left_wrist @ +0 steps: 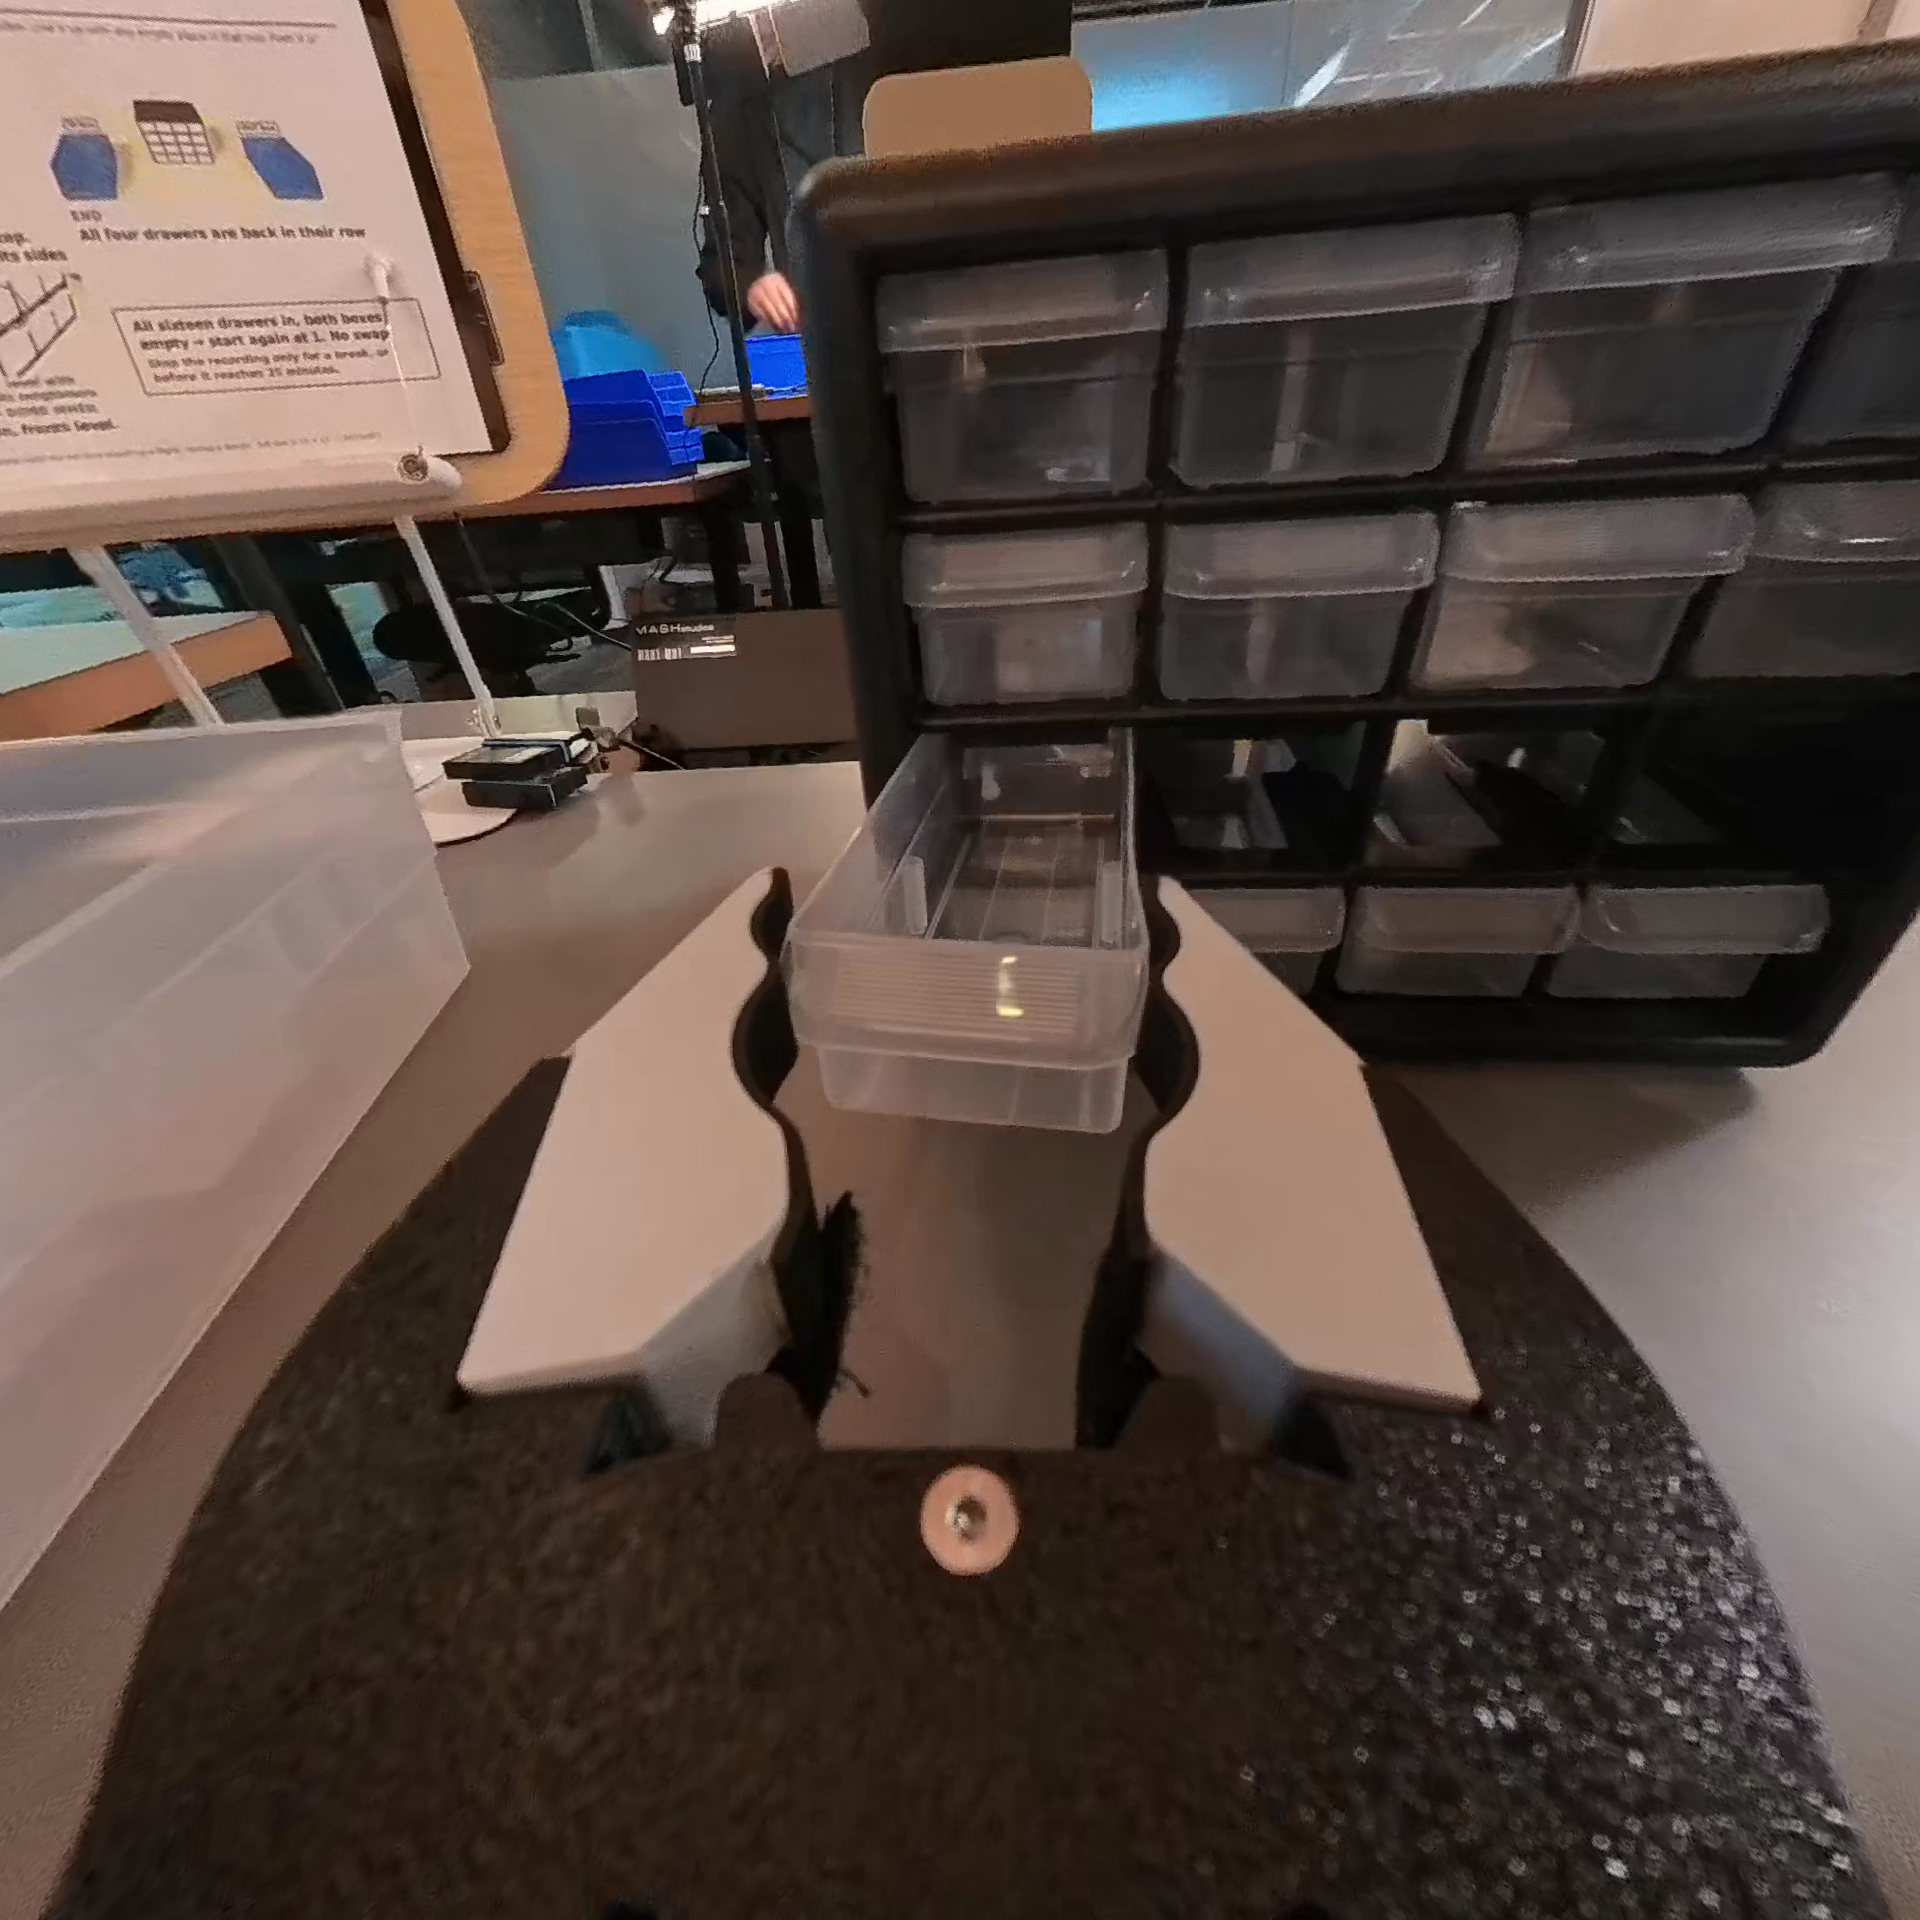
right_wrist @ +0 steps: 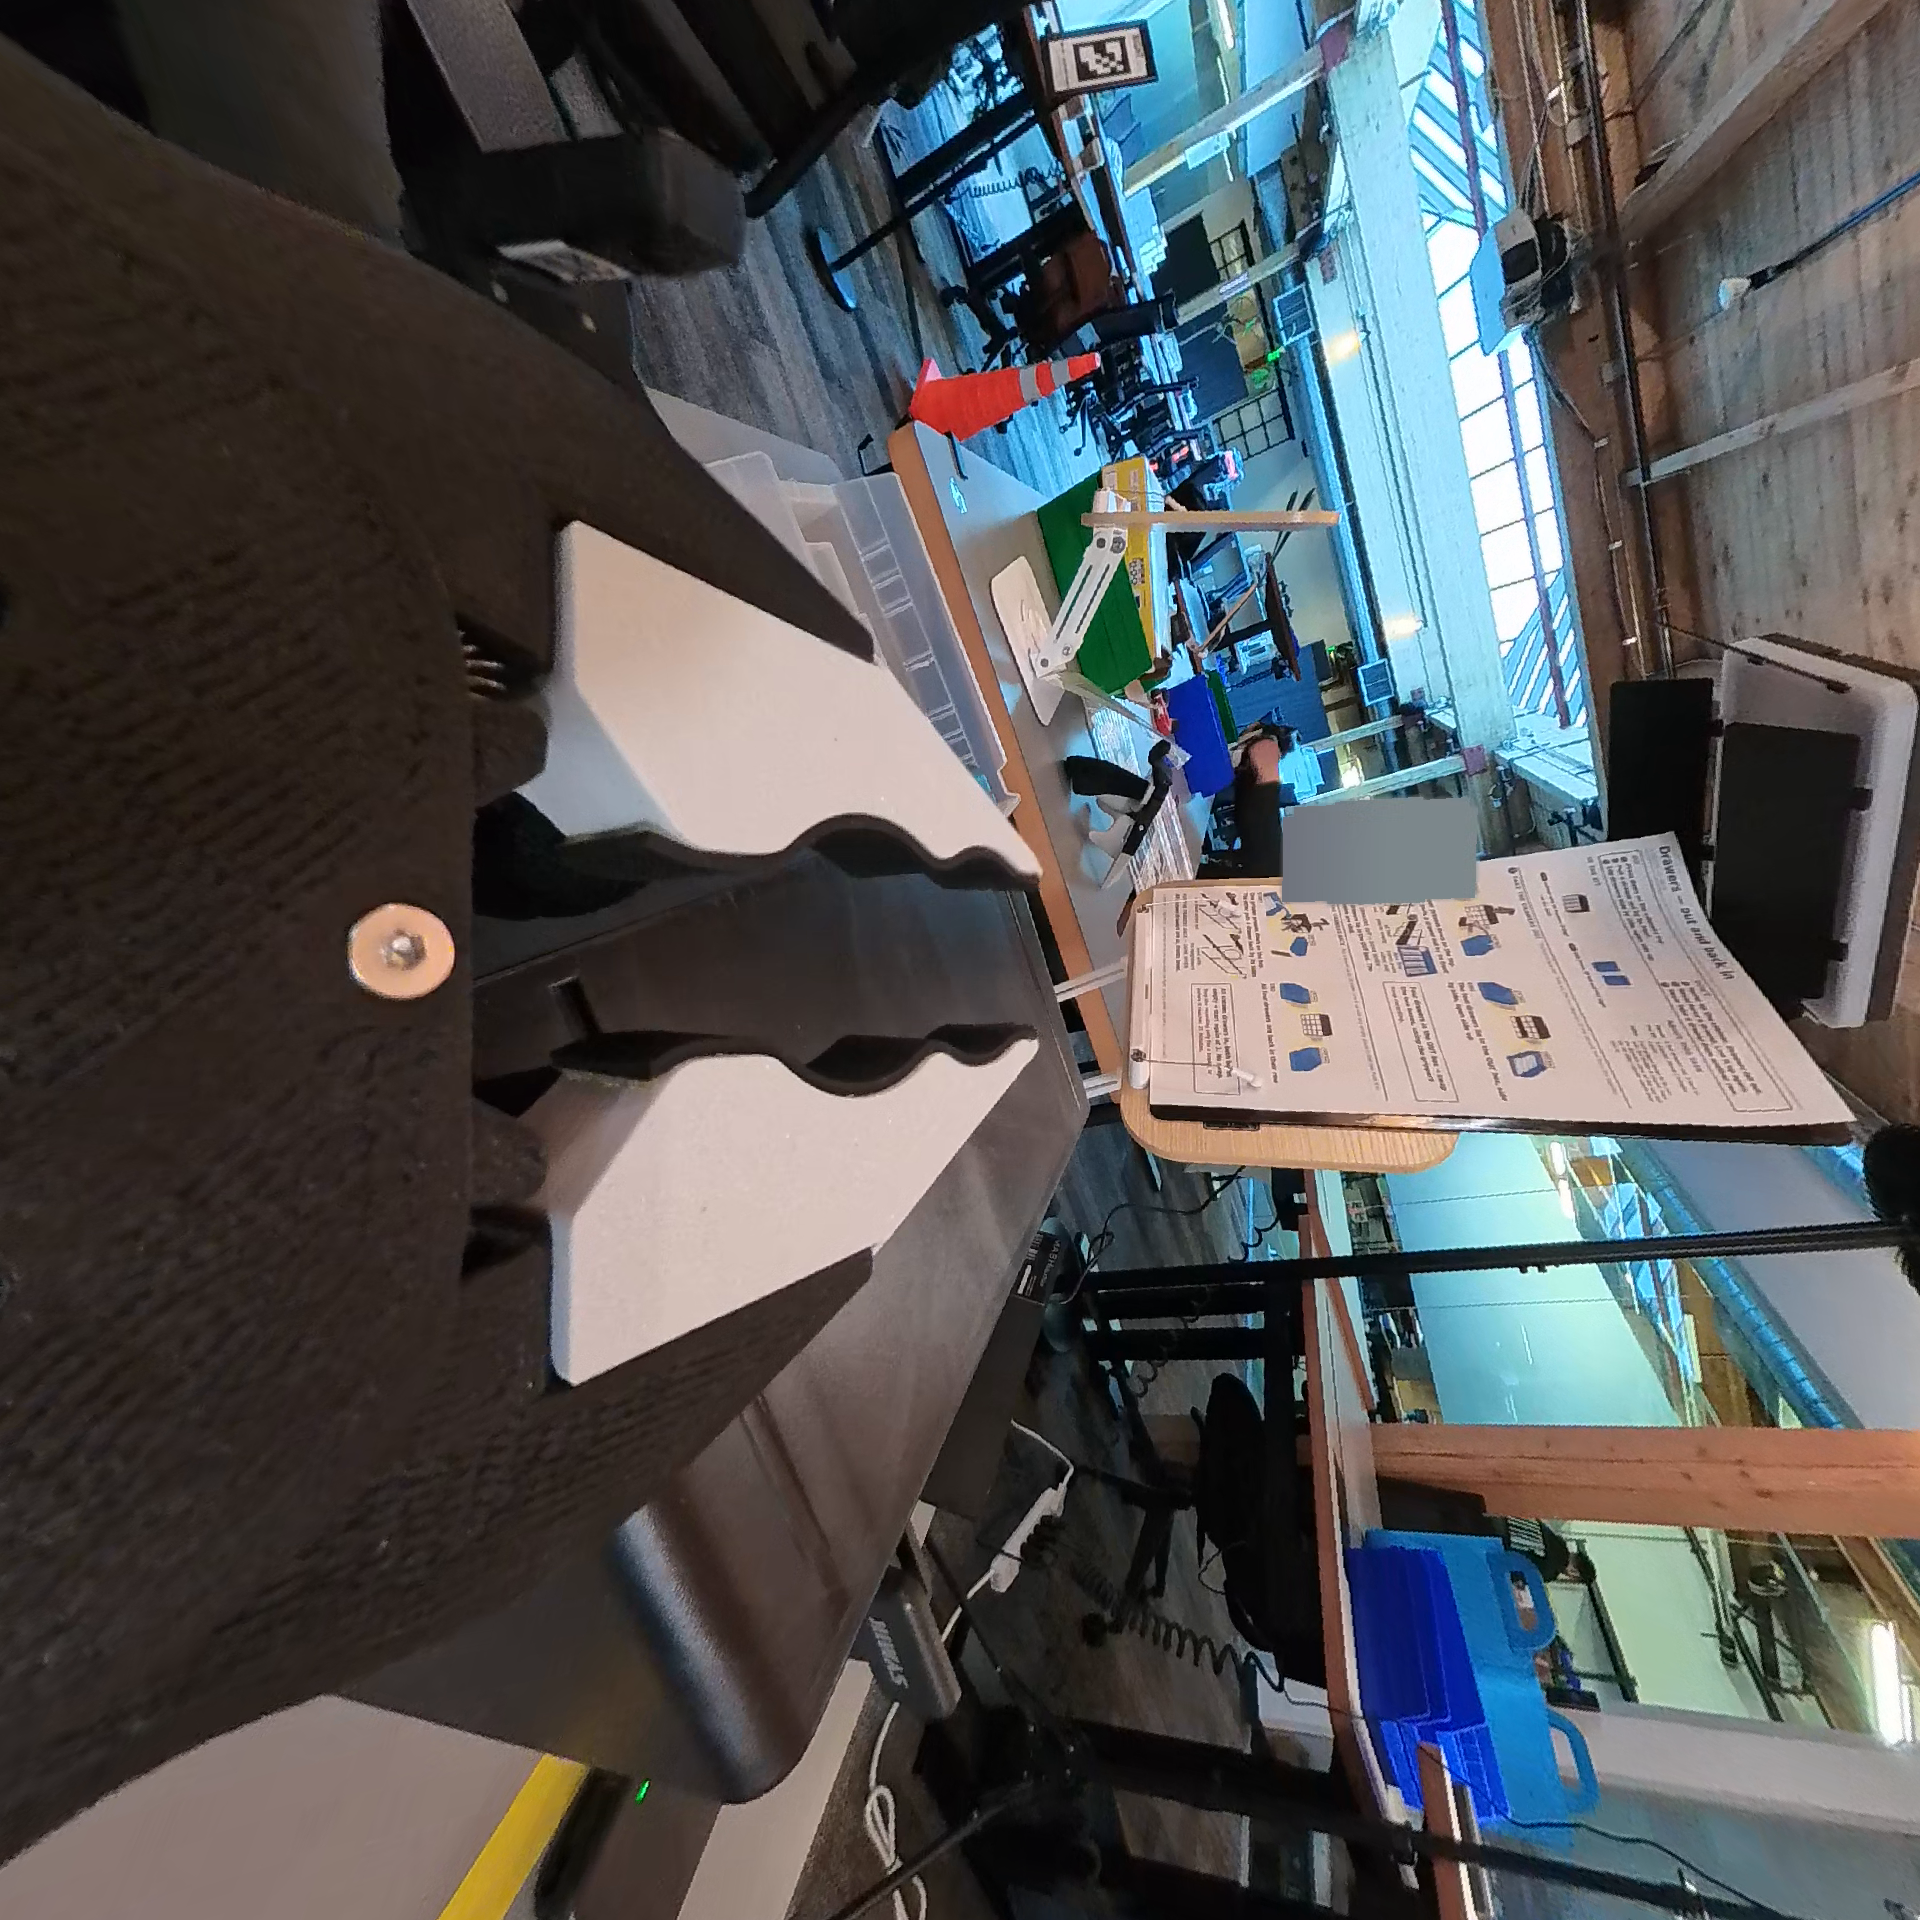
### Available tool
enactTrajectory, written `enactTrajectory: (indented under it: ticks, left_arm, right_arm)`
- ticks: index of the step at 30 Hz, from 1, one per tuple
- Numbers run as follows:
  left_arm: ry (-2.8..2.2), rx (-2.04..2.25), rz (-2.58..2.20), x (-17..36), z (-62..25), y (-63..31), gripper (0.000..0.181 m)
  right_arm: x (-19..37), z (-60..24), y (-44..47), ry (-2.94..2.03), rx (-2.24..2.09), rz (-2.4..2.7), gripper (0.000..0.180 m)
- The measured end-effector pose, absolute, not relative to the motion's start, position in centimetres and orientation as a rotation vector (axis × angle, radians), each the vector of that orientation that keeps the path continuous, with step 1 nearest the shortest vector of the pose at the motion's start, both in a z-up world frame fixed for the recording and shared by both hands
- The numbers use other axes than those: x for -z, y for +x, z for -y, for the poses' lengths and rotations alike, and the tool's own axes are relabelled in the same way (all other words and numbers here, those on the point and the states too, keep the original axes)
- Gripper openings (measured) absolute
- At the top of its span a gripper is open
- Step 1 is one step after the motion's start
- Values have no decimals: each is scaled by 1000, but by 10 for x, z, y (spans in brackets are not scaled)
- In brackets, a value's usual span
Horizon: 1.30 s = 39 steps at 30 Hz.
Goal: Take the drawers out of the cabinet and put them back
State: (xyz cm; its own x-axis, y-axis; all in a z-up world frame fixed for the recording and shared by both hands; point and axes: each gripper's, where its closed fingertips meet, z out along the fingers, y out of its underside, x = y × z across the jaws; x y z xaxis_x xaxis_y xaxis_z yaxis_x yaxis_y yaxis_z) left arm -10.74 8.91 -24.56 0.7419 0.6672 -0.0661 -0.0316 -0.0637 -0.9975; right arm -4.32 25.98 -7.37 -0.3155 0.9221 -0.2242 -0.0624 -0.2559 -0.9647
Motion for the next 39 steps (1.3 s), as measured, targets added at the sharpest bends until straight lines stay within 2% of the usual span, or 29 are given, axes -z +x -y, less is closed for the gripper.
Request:
enactTrajectory:
  ticks: [13,15,17,20,25,30,32,39]
  left_arm:
    - [-1624,-550,482,255,-142,-149,65]
    - [-1697,-475,483,266,-146,-148,98]
    - [-1749,-447,478,276,-138,-141,110]
    - [-1753,-443,446,283,-120,-121,99]
    - [-1743,-394,457,282,-109,-107,48]
    - [-1725,-383,495,273,-120,-124,14]
    - [-1720,-399,485,269,-127,-130,10]
    - [-1733,-383,467,267,-155,-146,10]
  right_arm:
    - [80,-255,-53,-1167,-1586,1273,23]
    - [81,-256,-53,-1170,-1578,1274,23]
    - [81,-255,-53,-1170,-1571,1276,22]
    - [81,-256,-53,-1171,-1576,1273,22]
    - [81,-256,-53,-1176,-1570,1271,21]
    - [82,-257,-54,-1182,-1540,1278,20]
    - [82,-257,-55,-1185,-1540,1277,20]
    - [83,-257,-55,-1192,-1509,1282,19]
